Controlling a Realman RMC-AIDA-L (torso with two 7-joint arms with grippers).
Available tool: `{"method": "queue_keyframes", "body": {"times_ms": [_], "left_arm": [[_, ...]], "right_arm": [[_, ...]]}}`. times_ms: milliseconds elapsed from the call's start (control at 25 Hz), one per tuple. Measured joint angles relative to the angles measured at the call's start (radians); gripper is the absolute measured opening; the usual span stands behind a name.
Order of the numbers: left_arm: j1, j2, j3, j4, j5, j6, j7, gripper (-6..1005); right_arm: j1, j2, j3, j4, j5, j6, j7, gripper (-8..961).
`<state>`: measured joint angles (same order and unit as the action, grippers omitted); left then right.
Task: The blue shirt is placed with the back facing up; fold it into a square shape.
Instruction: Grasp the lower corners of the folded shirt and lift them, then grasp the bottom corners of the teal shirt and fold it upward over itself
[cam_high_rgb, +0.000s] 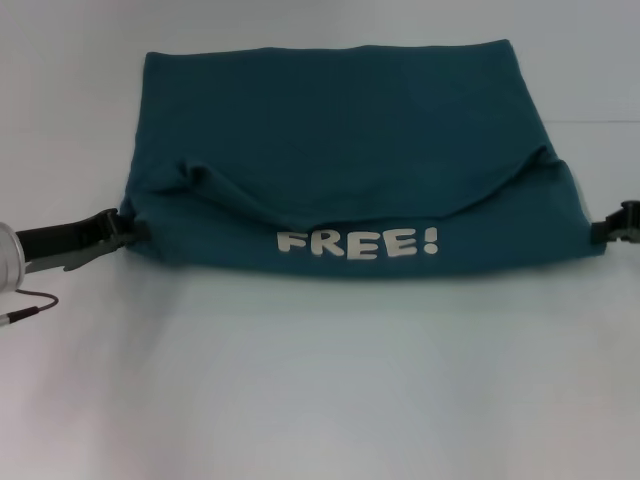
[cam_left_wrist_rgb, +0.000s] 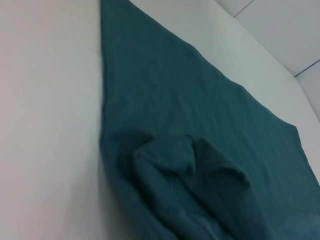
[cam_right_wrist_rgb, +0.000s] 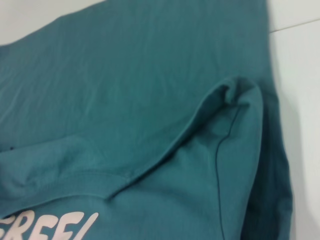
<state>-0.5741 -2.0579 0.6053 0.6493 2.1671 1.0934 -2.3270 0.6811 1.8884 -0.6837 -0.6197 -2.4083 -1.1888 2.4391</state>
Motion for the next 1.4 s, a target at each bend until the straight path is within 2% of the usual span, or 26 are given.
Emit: {"method": "queue_keyframes", "body": {"times_ms": [200,480,640,840,1080,1240,1400], "left_arm": [[0.019,-0.001,0.0,0.019,0.006,0.043,-0.006,30],[0.055,-0.002,-0.001,0.066,0.008,0.113,-0.03,30],[0.091,-0.002,-0.001,0.107,0.012,0.234,-0.048,30],[0.149,0.001,-0.001,0.23,0.075,0.436,-0.106,31],[0.203,-0.022,-0.002,0.381,0.162,0.651,-0.15,31],[0.218,-0.025,-0.03,0.401,0.208,0.732,-0.152,30],[0.217,-0.021,-0.049,0.389,0.259,0.768,-0.14,30]], "right_arm": [[-0.024,-0.011,0.007,-0.003,-0.006,-0.091,-0.005,12],[-0.048,-0.014,0.007,-0.014,-0.007,-0.118,-0.005,12],[-0.056,-0.014,0.001,-0.022,-0.01,-0.2,-0.011,12],[-0.09,-0.011,0.002,-0.082,-0.046,-0.346,-0.008,13],[-0.123,-0.01,0.004,-0.106,-0.109,-0.488,-0.019,13],[-0.15,-0.015,0.006,-0.106,-0.123,-0.562,-0.043,13],[-0.159,-0.023,0.017,-0.097,-0.133,-0.552,-0.052,12]]}}
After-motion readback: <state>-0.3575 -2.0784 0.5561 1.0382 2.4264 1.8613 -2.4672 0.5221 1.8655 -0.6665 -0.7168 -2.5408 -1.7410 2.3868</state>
